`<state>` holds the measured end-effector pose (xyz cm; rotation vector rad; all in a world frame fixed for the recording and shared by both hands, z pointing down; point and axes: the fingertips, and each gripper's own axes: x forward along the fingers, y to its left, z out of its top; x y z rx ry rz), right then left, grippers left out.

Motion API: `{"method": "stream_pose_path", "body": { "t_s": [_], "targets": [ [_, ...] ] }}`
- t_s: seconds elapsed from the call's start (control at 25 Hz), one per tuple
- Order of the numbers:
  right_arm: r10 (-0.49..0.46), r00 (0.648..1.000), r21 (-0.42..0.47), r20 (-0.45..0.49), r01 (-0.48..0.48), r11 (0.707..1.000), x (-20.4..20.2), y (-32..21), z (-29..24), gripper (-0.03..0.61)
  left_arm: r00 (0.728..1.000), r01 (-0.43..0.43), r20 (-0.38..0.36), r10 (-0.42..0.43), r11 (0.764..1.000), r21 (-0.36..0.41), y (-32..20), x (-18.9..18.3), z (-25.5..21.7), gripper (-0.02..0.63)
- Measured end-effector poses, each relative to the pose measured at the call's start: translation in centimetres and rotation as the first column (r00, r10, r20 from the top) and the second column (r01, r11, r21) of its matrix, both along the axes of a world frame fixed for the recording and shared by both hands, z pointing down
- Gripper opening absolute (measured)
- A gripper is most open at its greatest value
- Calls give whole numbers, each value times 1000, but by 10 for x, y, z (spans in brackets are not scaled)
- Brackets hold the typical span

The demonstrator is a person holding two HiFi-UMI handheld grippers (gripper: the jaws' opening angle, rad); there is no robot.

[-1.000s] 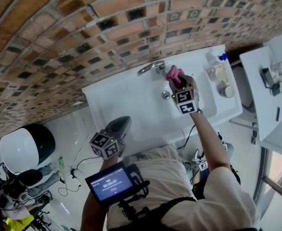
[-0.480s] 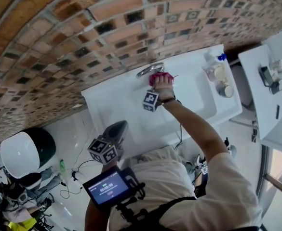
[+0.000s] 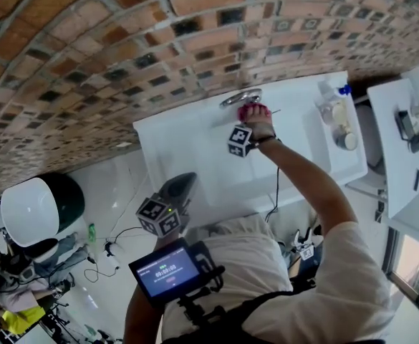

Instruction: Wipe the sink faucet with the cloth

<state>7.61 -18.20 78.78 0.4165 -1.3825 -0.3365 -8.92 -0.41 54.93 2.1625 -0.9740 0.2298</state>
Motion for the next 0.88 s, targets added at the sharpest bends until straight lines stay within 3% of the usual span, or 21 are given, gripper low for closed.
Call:
{"method": "stream_pose_path", "body": {
  "t_s": [0.12,0.28,0.52,0.6,0.8,0.88],
  "targets": [
    [31,994,7,102,-32,999,-3,3,-17,95,1000,4,-2,-4,1000,3,1,-1,2,-3],
    [145,970,-3,194,-147,989,4,0,-42,95,1000,5,-12,-5,1000,6,2,2,2,-3],
    [337,901,-100,274,-322,941,36,-13,-64,95,1000,3,-15,-2,1000,6,2,2,4,-3],
    [399,867,-160,297,-367,916,50,-19,-65,95,1000,1,-19,-1,1000,2,3,3,4,-3],
    [532,745,-356,402,-409,840,56,-38,-58,95,1000,-8,-15,8,1000,-7,4,7,6,-3],
    [633,677,-515,375,-415,750,50,-24,-52,94,1000,-7,-15,7,1000,-11,3,8,6,-3]
  ]
}}
